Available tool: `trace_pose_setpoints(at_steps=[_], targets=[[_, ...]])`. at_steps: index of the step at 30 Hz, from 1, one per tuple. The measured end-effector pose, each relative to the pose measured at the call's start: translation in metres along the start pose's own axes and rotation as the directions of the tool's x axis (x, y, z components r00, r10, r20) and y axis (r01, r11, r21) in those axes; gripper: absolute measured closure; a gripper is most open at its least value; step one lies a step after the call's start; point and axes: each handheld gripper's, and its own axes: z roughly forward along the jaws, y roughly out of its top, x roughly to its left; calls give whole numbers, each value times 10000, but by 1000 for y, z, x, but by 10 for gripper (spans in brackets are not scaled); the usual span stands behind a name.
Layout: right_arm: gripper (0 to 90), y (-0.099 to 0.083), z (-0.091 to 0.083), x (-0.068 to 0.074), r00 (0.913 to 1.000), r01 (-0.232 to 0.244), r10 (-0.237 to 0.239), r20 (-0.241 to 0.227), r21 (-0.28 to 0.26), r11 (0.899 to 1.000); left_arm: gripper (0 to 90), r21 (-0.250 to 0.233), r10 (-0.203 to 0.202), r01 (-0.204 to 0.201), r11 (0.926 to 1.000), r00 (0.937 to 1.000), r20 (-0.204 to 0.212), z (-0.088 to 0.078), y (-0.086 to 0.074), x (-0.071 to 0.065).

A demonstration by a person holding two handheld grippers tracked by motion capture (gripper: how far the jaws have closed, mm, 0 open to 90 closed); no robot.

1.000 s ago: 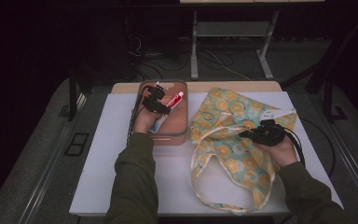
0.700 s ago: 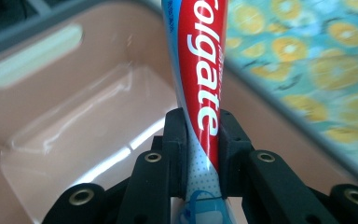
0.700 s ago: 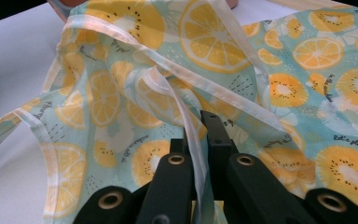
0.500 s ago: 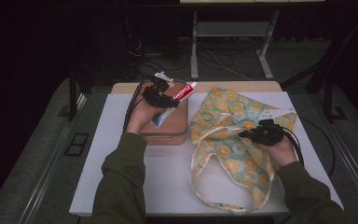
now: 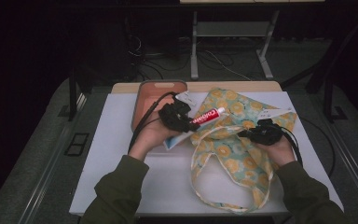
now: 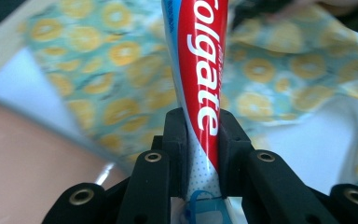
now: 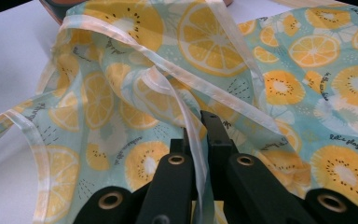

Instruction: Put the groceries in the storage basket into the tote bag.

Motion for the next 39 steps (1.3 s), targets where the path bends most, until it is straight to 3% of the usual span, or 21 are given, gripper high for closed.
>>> trace_pose_setpoints(at_steps=[5, 10, 16, 24, 27, 32, 35, 39], targets=[[898, 2, -1, 0, 10000, -22, 22, -11, -87, 10000, 761, 127, 304, -312, 9994, 9976, 619, 24, 0, -24], [899, 6, -4, 0, 10000, -55, 54, -38, -327, 9995, 761, 671, 557, -629, 9958, 9931, 1032, 54, -1, -38], [898, 7, -6, 0, 10000, -66, 63, -61, -411, 9991, 760, 1402, 492, -622, 9882, 9943, 949, 88, 1, -42], [898, 7, -7, 2, 9999, -29, 24, -111, -441, 9990, 759, 1990, 67, -210, 9798, 9974, 722, 119, 8, -37], [898, 8, -7, 2, 9999, -8, 2, -127, -468, 9989, 757, 2022, -220, 120, 9793, 9986, 474, 132, 9, -35], [898, 7, -7, 2, 9999, -37, 30, -144, -476, 9989, 746, 2163, -339, 247, 9760, 9987, 387, 148, 4, -31], [898, 7, -8, 1, 9999, -48, 41, -155, -495, 9988, 727, 1565, -553, 460, 9866, 9969, 556, 146, -1, -27], [898, 6, -9, 1, 9998, -78, 70, -164, -470, 9989, 507, 1032, -484, 449, 9936, 9983, 319, 131, -8, -28]])
